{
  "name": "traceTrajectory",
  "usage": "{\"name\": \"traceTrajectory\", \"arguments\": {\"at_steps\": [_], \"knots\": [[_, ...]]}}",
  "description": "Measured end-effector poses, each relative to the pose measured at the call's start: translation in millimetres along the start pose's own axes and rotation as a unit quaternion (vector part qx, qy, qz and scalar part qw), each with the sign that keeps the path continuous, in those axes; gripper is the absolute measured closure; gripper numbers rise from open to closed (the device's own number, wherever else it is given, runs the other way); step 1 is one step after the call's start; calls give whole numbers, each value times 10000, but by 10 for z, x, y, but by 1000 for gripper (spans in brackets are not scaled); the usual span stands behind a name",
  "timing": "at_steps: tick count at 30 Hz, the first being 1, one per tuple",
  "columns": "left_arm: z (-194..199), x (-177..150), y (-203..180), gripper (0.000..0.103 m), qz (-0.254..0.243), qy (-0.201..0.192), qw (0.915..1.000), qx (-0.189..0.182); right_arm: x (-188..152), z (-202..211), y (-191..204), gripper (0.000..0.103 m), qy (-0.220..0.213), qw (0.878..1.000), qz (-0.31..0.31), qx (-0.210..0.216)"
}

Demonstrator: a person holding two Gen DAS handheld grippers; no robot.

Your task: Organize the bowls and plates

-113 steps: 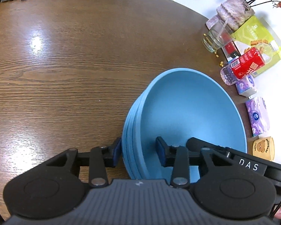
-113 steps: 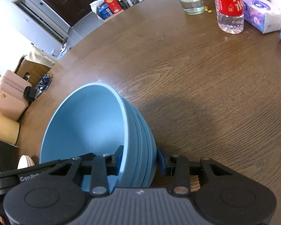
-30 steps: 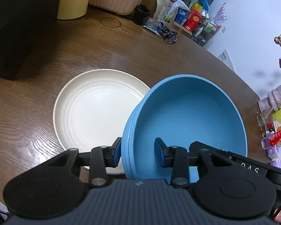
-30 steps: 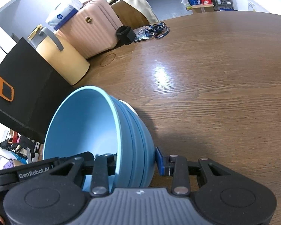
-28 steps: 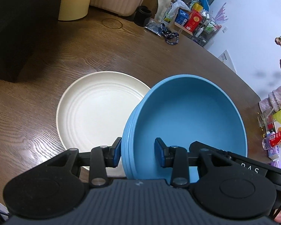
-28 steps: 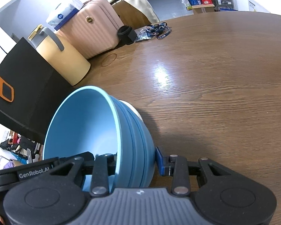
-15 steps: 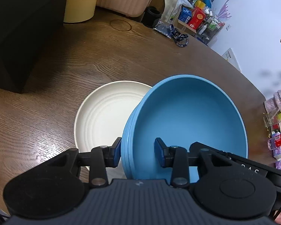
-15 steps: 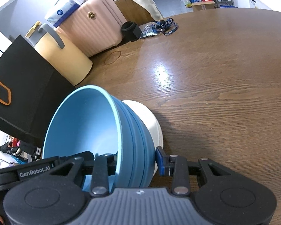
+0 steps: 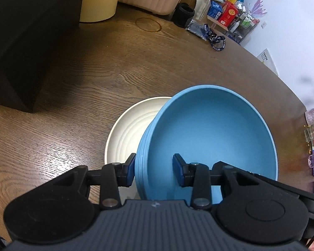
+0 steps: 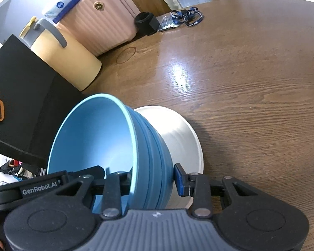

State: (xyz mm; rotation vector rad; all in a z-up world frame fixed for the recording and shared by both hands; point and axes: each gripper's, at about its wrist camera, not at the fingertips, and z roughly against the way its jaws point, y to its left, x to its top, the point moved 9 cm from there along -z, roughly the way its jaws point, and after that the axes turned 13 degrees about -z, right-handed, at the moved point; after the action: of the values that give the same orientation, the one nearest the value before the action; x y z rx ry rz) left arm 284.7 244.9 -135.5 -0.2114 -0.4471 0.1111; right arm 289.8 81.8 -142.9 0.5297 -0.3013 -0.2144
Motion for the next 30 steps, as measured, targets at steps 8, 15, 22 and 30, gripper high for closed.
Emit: {"name": "traceTrajectory", "arguments": {"at_steps": [8,15,22,30], "knots": [[-106,42,47,66,-13,89,9999,-58,37,-99,-42,70,56,9998,-186,-63],[-129,80,41,64,-59,98,9999,-86,63,-151,-46,70,37,9995,-289,-84],[-9,109,55,32,-175,-123,9997,-107,65,-76,-39,62,-187,9991,-367,-129],[306,136,132,0,-345,-727,9967,34,-10,376,-33,11,-975,9948,-156,-241]]}}
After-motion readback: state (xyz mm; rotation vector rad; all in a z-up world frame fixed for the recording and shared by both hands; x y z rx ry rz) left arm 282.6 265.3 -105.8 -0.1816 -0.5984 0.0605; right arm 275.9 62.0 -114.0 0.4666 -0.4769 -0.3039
